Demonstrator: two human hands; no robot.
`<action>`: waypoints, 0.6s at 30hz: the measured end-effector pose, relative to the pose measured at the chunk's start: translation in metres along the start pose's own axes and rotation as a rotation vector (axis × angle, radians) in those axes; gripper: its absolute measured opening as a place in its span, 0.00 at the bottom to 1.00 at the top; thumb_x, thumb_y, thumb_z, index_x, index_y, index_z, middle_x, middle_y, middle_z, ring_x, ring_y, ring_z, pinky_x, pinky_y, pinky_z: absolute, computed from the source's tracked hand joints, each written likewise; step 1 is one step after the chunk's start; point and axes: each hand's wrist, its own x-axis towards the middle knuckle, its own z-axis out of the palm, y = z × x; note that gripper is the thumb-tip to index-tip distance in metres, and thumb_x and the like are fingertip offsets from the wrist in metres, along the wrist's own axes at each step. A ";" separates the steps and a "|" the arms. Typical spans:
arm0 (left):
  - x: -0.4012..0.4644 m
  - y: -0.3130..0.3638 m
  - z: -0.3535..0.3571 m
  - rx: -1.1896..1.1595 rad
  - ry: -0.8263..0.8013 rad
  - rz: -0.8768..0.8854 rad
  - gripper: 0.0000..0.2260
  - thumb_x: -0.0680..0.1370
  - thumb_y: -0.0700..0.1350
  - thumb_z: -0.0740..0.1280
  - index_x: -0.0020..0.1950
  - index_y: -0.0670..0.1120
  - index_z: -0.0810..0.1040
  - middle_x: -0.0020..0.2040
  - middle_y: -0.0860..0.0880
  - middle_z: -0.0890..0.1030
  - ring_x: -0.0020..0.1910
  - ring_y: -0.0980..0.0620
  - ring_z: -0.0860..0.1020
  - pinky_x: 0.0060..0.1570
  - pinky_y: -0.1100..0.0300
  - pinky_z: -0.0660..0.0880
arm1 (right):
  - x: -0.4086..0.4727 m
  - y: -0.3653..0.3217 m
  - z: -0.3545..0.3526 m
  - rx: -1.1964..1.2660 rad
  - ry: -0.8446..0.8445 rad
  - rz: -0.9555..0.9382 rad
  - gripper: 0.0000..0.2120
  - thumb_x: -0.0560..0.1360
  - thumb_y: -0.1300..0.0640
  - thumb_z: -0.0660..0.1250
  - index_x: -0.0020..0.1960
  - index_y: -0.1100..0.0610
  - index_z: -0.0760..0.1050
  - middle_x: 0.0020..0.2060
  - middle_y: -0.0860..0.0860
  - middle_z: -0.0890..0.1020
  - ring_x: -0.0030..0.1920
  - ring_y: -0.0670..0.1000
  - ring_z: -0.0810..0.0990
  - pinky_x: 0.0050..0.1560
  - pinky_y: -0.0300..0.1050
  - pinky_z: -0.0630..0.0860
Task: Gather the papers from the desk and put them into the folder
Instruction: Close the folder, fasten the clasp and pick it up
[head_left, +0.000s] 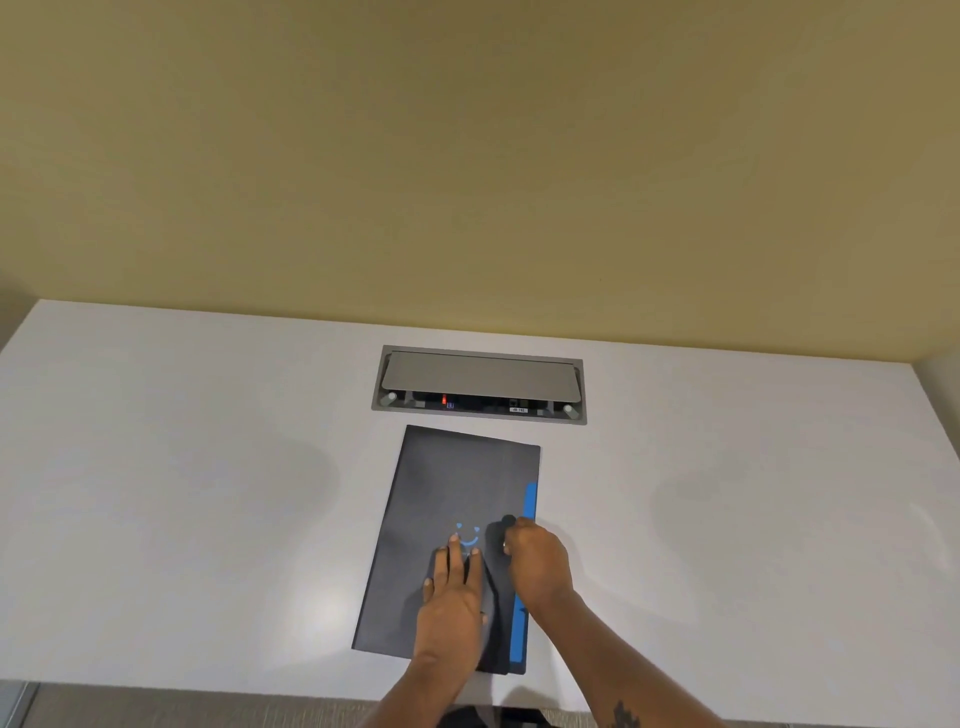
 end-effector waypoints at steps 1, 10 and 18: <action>0.000 0.001 -0.002 0.000 -0.005 0.006 0.39 0.86 0.46 0.65 0.87 0.50 0.42 0.87 0.45 0.37 0.87 0.41 0.40 0.84 0.47 0.56 | 0.001 -0.001 0.000 0.030 -0.011 0.006 0.12 0.87 0.57 0.61 0.66 0.60 0.78 0.56 0.55 0.83 0.54 0.51 0.83 0.64 0.40 0.79; -0.005 -0.023 -0.013 -0.240 0.128 0.016 0.30 0.85 0.50 0.67 0.85 0.56 0.59 0.85 0.51 0.64 0.77 0.50 0.74 0.62 0.60 0.79 | -0.003 -0.003 -0.006 -0.100 0.015 -0.080 0.13 0.84 0.58 0.67 0.67 0.59 0.78 0.62 0.56 0.82 0.59 0.55 0.84 0.63 0.45 0.81; -0.018 -0.118 -0.022 -0.650 0.527 -0.352 0.13 0.83 0.44 0.68 0.66 0.55 0.81 0.57 0.51 0.88 0.51 0.42 0.87 0.51 0.50 0.81 | -0.040 0.038 0.009 0.241 0.122 0.155 0.28 0.72 0.54 0.80 0.68 0.57 0.75 0.62 0.51 0.76 0.58 0.52 0.79 0.55 0.44 0.81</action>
